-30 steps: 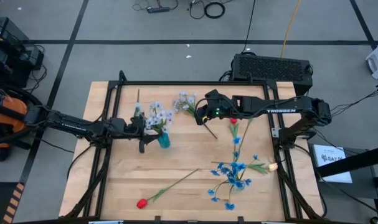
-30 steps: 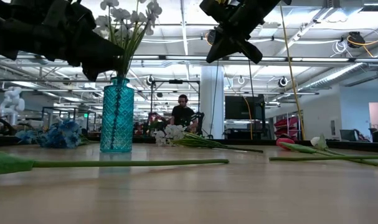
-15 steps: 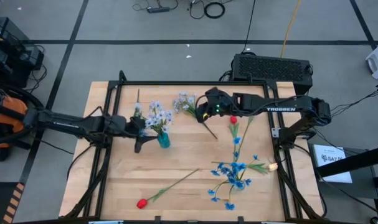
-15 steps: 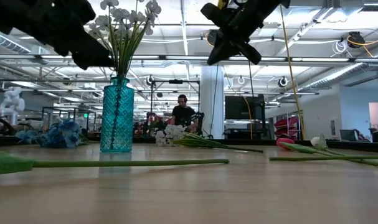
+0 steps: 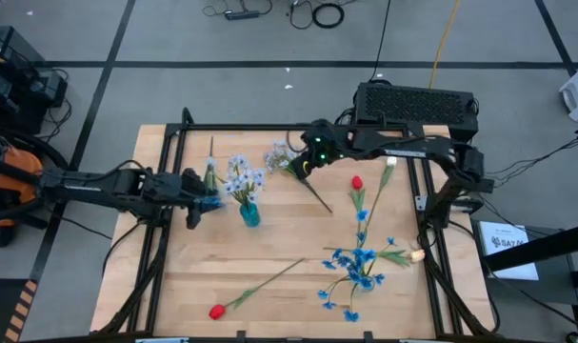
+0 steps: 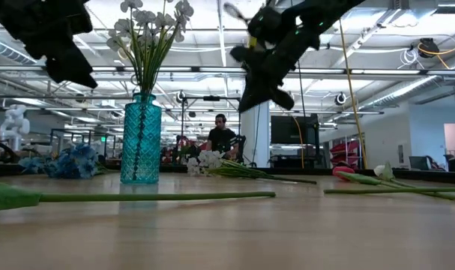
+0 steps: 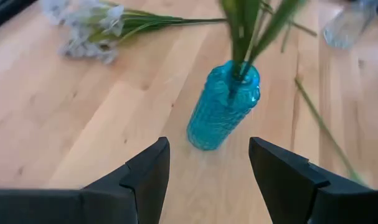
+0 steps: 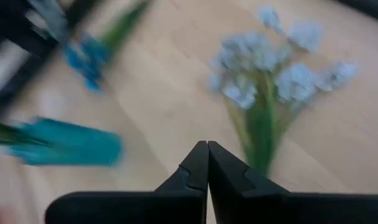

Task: Sort flowers into vase by color
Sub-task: Put the white flower into the blue vase

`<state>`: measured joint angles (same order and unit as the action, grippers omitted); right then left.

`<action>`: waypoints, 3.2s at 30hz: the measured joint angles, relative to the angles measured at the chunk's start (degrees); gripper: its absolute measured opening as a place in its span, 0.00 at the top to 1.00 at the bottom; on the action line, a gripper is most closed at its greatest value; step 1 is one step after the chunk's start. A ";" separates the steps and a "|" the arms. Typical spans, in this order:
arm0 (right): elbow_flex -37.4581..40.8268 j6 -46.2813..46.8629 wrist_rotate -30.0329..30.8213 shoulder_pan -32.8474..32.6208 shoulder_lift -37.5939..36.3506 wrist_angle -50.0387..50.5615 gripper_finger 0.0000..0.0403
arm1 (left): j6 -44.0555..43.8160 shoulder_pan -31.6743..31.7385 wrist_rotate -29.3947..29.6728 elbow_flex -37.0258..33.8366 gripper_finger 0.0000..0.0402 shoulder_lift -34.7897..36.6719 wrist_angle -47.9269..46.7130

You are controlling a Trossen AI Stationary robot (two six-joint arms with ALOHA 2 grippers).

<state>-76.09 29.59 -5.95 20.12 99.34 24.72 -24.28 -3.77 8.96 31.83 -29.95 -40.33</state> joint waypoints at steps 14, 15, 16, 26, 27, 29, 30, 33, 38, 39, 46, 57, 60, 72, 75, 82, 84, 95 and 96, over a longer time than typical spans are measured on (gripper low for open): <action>-11.52 -11.22 0.04 1.60 15.15 16.43 0.83 | -9.93 0.01 6.31 0.00 0.44 4.85 -7.01; -11.52 -11.41 0.12 1.64 15.37 16.19 0.80 | -9.93 0.01 6.39 0.00 0.44 4.85 -7.01; -11.50 -11.75 0.35 1.64 15.71 15.92 0.77 | -9.93 0.00 6.49 0.00 0.44 4.85 -7.00; -11.53 -15.79 6.32 0.52 17.58 12.19 0.49 | -11.38 0.00 10.26 0.00 0.44 4.85 -6.98; -11.66 -15.96 6.27 0.29 17.72 11.23 0.47 | -11.38 0.00 10.27 0.00 0.44 4.85 -7.00; -11.56 -16.80 7.12 -0.17 18.51 11.54 0.44 | -11.42 0.00 10.43 0.00 0.44 4.85 -6.98; -11.55 -17.14 7.90 -0.47 19.21 11.16 0.43 | -11.44 0.00 10.46 0.00 0.44 4.85 -6.96; -11.55 -17.27 7.69 -0.87 21.23 10.10 0.42 | -11.44 0.00 10.80 0.00 0.44 4.85 -7.00; -11.70 -16.91 7.86 -1.49 24.67 9.64 0.42 | -11.44 0.02 10.88 0.00 0.44 4.85 -7.11; -11.73 -16.72 7.75 -1.49 25.00 9.88 0.44 | -11.42 0.02 10.88 0.00 0.44 4.83 -7.15; -11.66 -16.55 7.23 -1.53 24.50 11.93 0.81 | -11.40 0.02 10.88 0.00 0.44 4.85 -7.18; -11.37 -4.79 10.92 -2.93 12.39 13.11 0.99 | -8.24 0.02 10.46 0.00 0.44 4.85 -7.21; -11.37 -3.33 15.29 -4.28 6.85 13.74 0.99 | -8.36 0.02 9.23 0.00 0.44 4.85 -7.24; -11.52 -9.29 13.72 -9.55 -12.85 26.58 0.99 | -7.83 0.00 3.93 0.00 0.44 4.83 -7.37; -11.50 -0.54 19.81 -13.07 -14.11 29.42 1.00 | -7.83 0.01 3.92 0.00 0.44 4.85 -7.37; -5.32 -7.99 34.46 -25.96 -14.15 4.65 1.00 | -4.94 0.00 3.86 0.00 0.44 4.85 -7.38; -0.91 -10.36 36.29 -27.56 -14.11 -7.39 1.00 | -5.17 0.00 3.86 0.00 0.44 4.83 -7.39; 23.33 -30.51 32.51 -32.33 -5.74 -85.33 1.00 | -4.95 0.00 2.15 0.00 0.44 4.29 -7.40; 23.32 -32.21 31.84 -32.49 -3.89 -88.43 1.00 | -4.95 0.02 2.17 0.00 0.44 4.11 -7.32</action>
<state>-52.77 -2.63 25.89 -12.37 95.45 -63.71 -29.23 -3.75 11.13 31.83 -25.84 -47.65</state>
